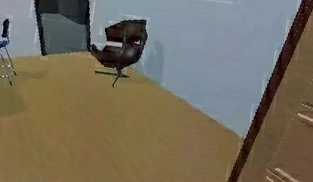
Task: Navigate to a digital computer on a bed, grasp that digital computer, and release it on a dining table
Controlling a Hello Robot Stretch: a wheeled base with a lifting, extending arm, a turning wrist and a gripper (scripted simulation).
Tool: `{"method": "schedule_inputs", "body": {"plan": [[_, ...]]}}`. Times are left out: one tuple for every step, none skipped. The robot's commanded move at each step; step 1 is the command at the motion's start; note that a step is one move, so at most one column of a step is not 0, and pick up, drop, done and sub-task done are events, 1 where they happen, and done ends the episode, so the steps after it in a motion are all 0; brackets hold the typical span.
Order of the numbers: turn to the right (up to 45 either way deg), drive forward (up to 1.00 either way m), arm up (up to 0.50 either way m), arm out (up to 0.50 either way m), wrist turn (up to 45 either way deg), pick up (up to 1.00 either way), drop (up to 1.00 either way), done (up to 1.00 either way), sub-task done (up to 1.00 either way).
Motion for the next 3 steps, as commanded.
{"method": "schedule_inputs", "body": {"plan": [[-39.0, 0.0, 0.0, 0.0, 0.0, 0.0, 0.0, 0.0, 0.0], [0.0, 0.7, 0.0, 0.0, 0.0, 0.0, 0.0, 0.0, 0.0], [-45.0, 0.0, 0.0, 0.0, 0.0, 0.0, 0.0, 0.0, 0.0]]}}
